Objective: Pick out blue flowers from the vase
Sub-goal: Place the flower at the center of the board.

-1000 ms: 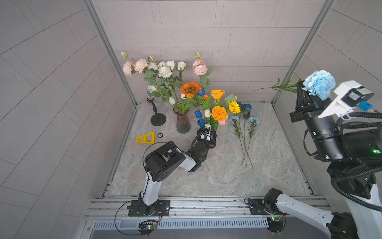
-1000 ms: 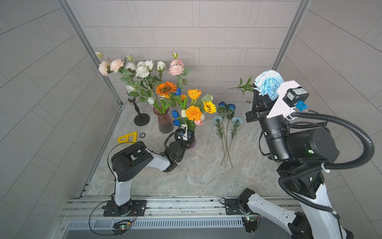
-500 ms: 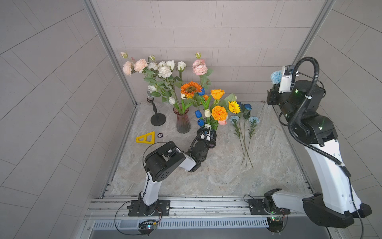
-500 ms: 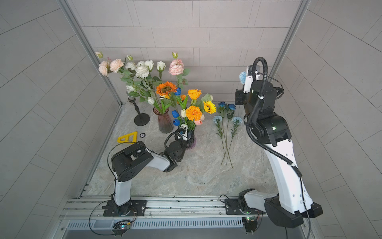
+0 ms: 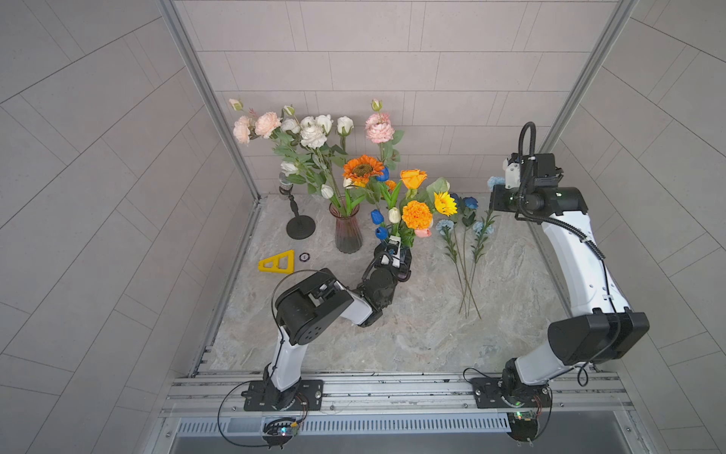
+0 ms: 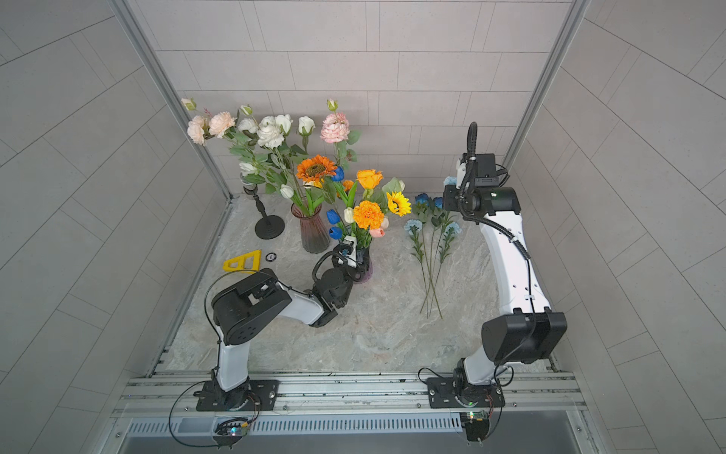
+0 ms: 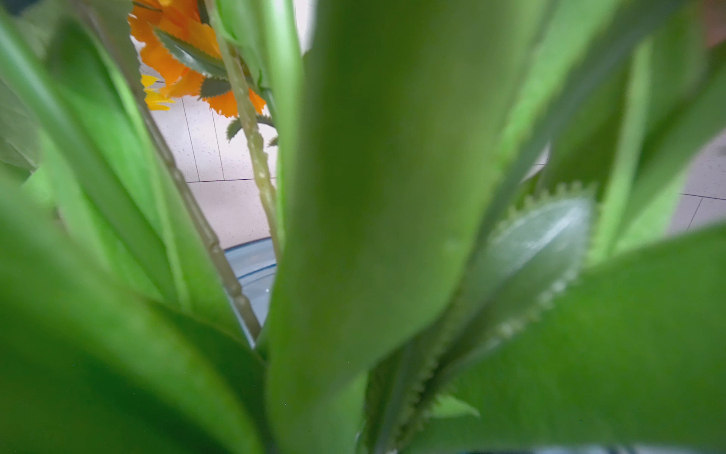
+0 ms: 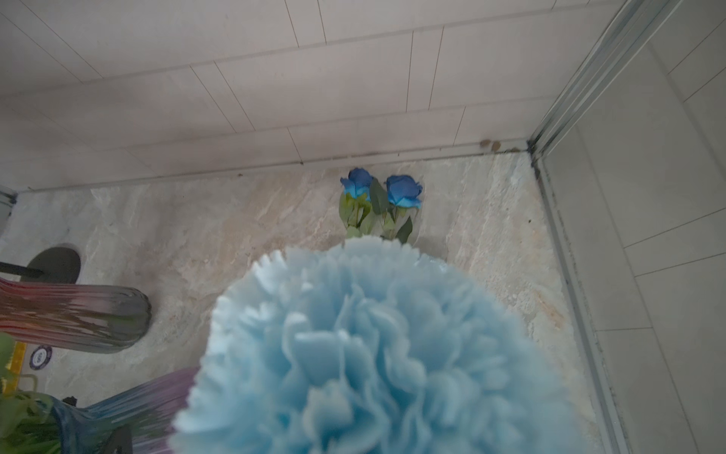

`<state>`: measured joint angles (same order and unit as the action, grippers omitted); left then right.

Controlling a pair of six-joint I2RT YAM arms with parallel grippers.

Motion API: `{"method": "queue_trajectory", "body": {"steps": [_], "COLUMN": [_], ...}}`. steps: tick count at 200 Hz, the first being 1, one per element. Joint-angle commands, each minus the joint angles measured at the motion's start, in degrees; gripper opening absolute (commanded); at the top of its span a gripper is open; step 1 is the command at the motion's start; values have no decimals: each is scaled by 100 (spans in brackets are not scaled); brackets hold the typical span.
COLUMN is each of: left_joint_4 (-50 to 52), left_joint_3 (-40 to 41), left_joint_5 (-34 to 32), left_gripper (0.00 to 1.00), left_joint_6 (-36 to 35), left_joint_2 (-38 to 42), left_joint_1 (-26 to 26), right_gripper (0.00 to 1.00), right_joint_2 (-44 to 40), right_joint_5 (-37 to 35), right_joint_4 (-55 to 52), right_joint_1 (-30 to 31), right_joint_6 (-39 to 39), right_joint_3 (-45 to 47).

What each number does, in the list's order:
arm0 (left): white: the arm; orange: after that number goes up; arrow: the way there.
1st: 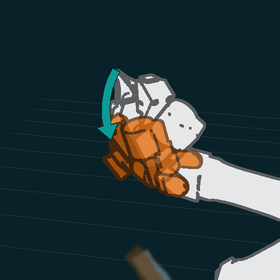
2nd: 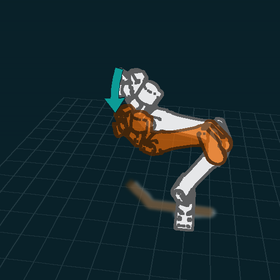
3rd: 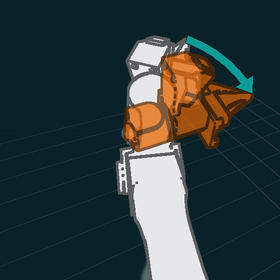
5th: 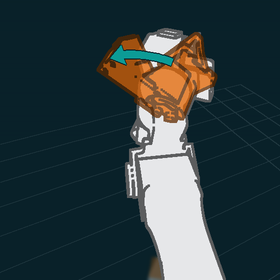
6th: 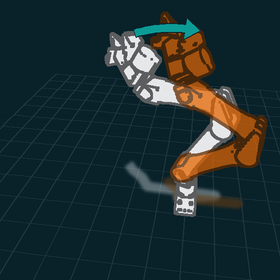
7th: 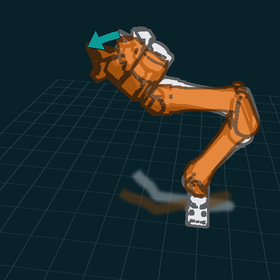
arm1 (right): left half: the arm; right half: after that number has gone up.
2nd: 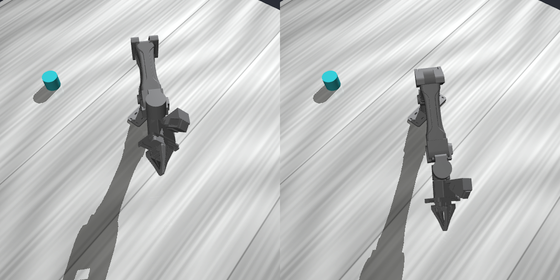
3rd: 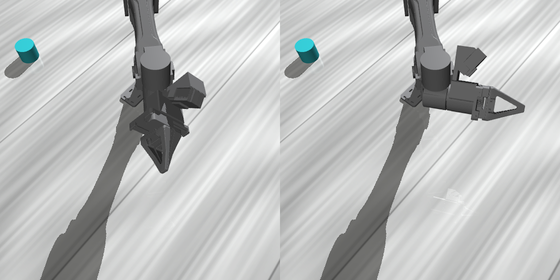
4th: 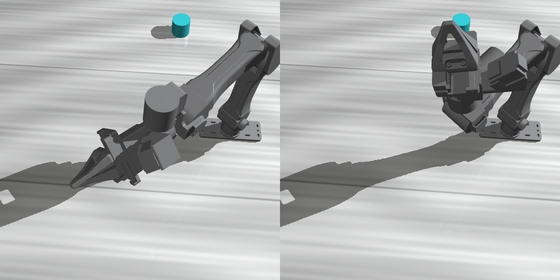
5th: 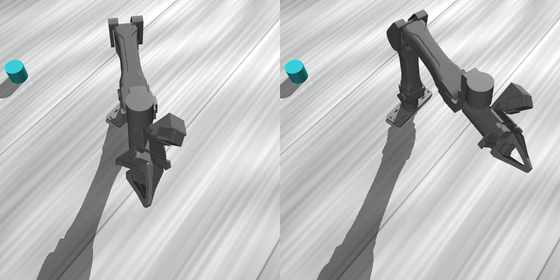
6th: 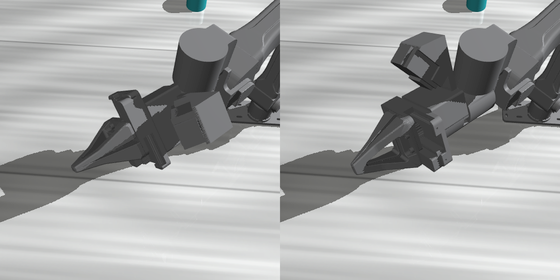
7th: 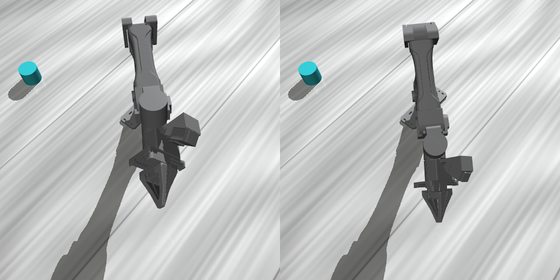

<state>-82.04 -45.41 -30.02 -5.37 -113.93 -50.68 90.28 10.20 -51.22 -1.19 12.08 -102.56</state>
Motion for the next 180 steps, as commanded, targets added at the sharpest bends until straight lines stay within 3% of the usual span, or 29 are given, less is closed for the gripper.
{"method": "queue_trajectory", "body": {"steps": [1, 52, 127, 180], "left_joint_4": [378, 374, 377, 371], "left_joint_3": [58, 53, 34, 85], "left_joint_5": [-115, -70, -61, -72], "left_gripper": [42, 42, 42, 42], "left_joint_6": [-214, -193, -305, -180], "left_joint_2": [-218, -217, -260, -331], "left_joint_1": [-48, -44, -39, 69], "right_gripper": [0, 0, 0, 43], "right_joint_2": [157, 953, 2418, 2371], "right_joint_5": [91, -48, -330, -490], "right_joint_4": [-329, 147, 525, 605], "right_joint_1": [12, 45, 134, 137], "right_joint_6": [-113, -197, -197, -205], "right_joint_3": [95, 401, 59, 53]}}
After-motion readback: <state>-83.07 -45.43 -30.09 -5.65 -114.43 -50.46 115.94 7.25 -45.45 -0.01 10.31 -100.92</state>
